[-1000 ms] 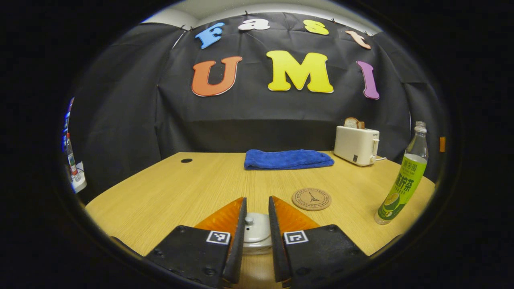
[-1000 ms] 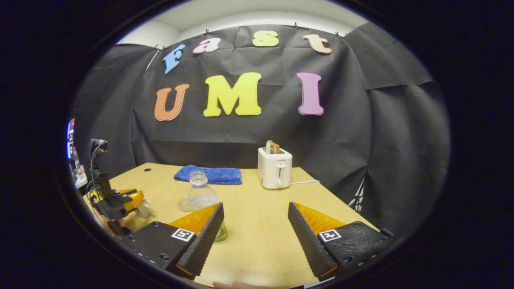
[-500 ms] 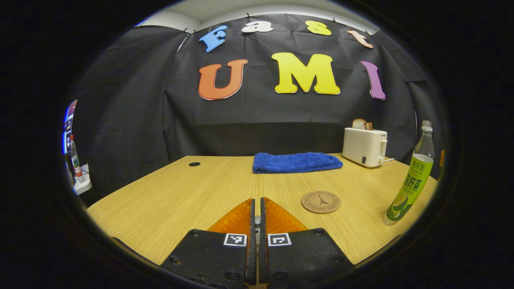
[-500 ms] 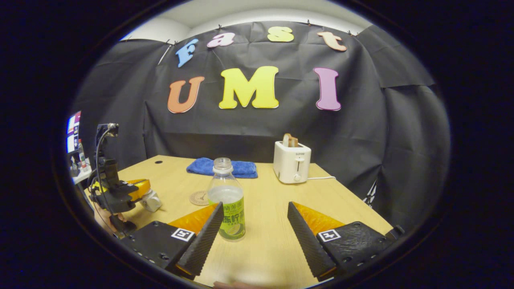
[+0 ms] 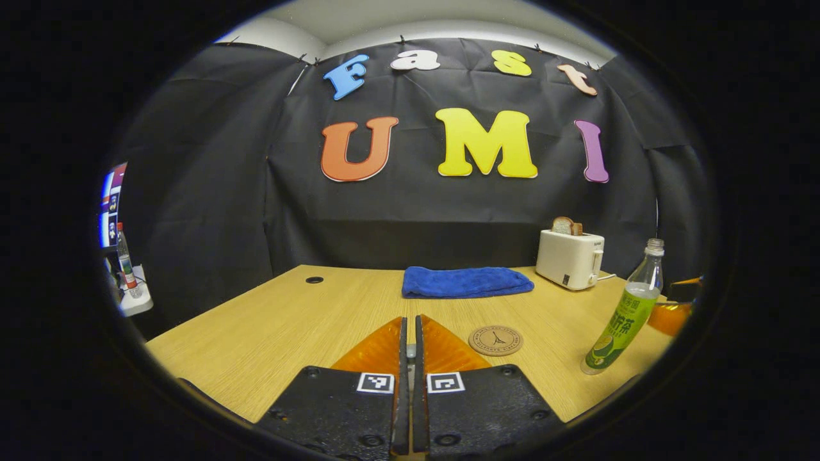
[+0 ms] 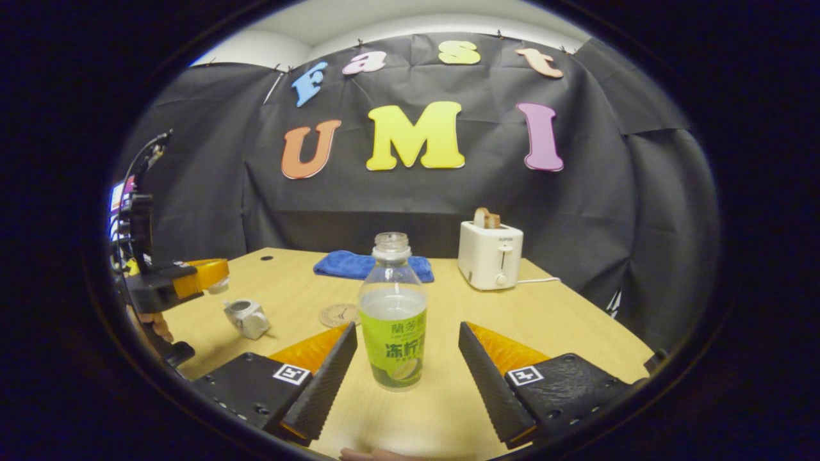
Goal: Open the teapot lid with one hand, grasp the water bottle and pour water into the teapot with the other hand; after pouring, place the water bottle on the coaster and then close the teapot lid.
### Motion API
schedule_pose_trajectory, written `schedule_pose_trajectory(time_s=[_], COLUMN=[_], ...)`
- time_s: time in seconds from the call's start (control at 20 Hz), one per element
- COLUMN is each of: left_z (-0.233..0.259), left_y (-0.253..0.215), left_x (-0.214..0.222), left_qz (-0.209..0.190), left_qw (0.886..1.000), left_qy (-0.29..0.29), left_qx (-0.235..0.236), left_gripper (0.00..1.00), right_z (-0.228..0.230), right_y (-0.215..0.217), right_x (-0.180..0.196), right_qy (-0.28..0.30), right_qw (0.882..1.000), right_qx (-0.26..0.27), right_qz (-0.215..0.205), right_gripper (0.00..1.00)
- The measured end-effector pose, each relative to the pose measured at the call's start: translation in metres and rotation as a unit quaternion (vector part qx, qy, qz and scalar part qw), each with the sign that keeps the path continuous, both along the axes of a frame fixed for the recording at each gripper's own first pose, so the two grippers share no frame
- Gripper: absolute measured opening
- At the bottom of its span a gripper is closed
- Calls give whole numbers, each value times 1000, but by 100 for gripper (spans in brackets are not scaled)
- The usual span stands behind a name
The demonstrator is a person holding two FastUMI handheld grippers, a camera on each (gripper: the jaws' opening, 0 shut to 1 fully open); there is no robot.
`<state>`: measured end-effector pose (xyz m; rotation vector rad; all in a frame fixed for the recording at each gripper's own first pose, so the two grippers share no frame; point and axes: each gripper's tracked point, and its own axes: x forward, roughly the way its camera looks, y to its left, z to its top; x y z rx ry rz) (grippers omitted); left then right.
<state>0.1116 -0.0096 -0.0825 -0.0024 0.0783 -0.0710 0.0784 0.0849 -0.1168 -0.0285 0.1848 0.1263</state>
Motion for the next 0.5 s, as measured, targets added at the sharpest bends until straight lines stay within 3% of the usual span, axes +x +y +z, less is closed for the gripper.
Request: schedule_pose_trajectory(time_s=[0.35, 0.5], left_z=[28, 30], left_y=[9, 25], left_x=[-34, -41], left_qz=[-6, 4], left_qw=[1000, 1000], left_qy=[0, 6], left_qx=[-22, -26], left_gripper=[5, 5], right_z=[-5, -12], right_y=[9, 17], right_x=[38, 52], right_qy=[-43, -29], right_qw=[998, 998], right_qx=[-32, -37], right_qz=[-27, -32], right_gripper=[97, 92])
